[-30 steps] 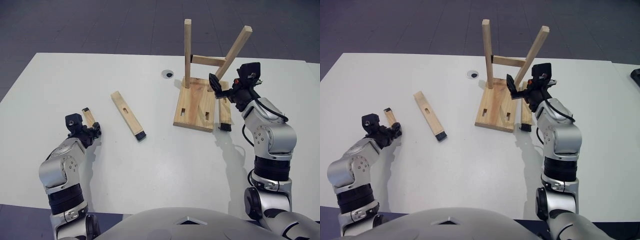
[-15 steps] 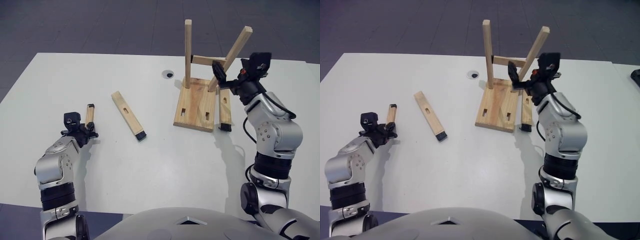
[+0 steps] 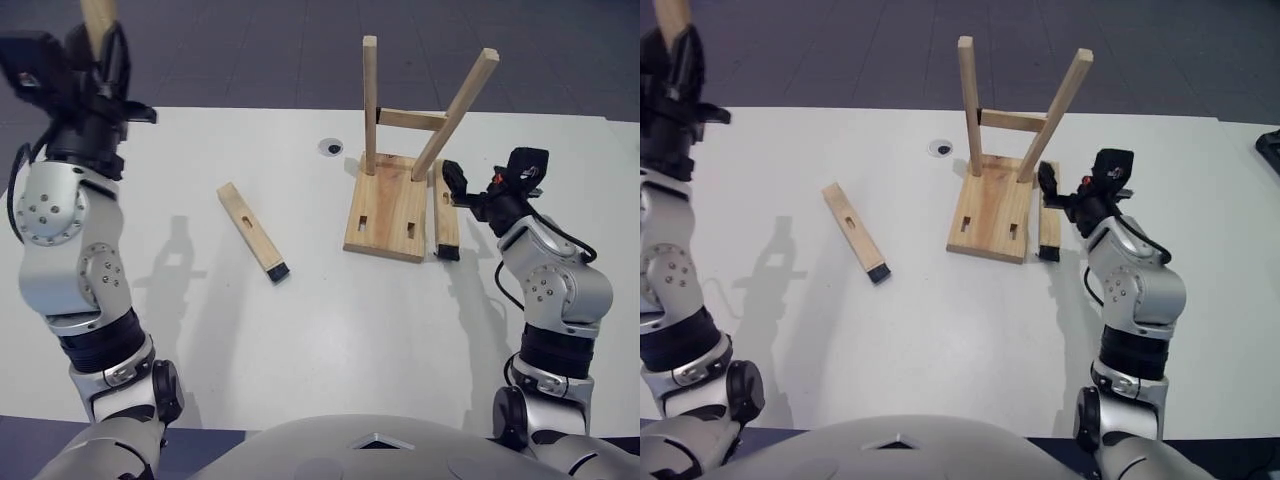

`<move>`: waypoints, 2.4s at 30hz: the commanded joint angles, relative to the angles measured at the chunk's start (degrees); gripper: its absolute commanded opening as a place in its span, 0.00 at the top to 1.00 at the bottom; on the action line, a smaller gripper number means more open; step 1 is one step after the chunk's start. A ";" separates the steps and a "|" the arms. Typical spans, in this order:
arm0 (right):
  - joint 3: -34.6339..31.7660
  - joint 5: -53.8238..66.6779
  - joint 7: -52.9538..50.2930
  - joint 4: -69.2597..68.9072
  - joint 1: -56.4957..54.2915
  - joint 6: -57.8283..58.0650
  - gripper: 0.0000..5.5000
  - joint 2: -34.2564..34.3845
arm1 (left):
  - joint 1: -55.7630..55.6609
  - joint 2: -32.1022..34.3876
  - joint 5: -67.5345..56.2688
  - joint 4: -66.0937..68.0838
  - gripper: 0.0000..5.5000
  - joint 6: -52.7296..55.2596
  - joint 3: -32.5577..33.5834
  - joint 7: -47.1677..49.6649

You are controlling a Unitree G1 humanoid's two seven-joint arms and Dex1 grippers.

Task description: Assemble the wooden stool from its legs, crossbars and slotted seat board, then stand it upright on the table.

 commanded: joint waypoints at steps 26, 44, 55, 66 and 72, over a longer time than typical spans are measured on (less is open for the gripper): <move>5.35 28.18 7.34 7.27 -15.46 0.96 0.02 -0.55 | 2.59 -7.06 15.97 5.87 0.76 -14.05 -29.42 -11.28; 4.12 32.98 5.15 6.24 -15.47 2.37 0.54 1.32 | 3.30 -8.08 18.80 6.98 0.76 -14.88 -30.33 -11.56; 4.29 33.93 4.83 6.55 -15.50 2.74 0.85 0.47 | 3.76 -8.08 20.67 7.71 0.76 -15.68 -30.38 -11.10; -3.86 27.45 3.15 4.23 -10.58 -3.16 0.92 -6.67 | 4.81 -7.74 8.65 1.04 0.64 -6.96 -18.35 -11.60; -9.12 10.29 1.75 6.69 -6.17 -13.49 0.92 -15.94 | 4.79 -11.76 -8.26 0.01 0.41 -0.14 4.19 0.79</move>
